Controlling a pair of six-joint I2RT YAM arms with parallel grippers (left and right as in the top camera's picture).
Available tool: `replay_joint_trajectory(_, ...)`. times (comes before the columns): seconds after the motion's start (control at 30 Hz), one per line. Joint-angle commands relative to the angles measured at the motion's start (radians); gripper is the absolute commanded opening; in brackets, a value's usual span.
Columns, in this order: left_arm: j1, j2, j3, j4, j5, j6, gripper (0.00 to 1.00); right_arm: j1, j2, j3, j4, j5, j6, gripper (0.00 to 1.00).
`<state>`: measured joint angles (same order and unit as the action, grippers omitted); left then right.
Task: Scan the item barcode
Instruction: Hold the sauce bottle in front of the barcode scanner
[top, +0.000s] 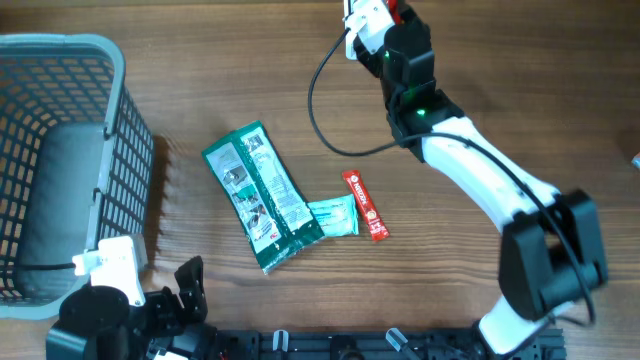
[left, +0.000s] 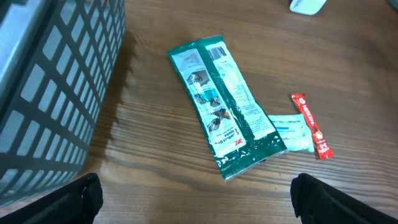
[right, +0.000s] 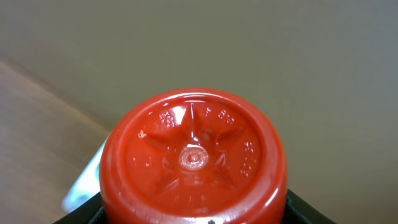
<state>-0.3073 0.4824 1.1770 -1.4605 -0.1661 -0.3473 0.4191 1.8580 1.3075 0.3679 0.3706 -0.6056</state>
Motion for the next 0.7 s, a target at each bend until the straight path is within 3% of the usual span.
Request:
replay_joint_trajectory(0.0, 0.005, 0.001, -0.001, 0.000, 0.002, -0.009, 1.00, -0.011, 0.173, 0.166, 0.062, 0.047, -0.092, 0.25)
replay_joint_trajectory(0.2, 0.005, 0.001, -0.001, 0.000, 0.002, -0.009, 1.00, -0.015, 0.539, 0.658, -0.090, 0.048, -0.127, 0.28)
replay_joint_trajectory(0.47, 0.005, 0.001, -0.001, 0.000, 0.002, -0.009, 1.00, -0.026, 0.534, 0.675, -0.102, 0.147, -0.282, 0.28)
replay_joint_trajectory(0.6, 0.005, 0.001, -0.001, 0.000, 0.002, -0.009, 1.00, -0.153, 0.395, 0.675, -0.337, 0.205, -0.263, 0.28)
replay_joint_trajectory(0.67, 0.005, 0.001, -0.001, 0.000, 0.002, -0.009, 1.00, -0.286, 0.359, 0.675, -0.469, 0.236, -0.177, 0.27)
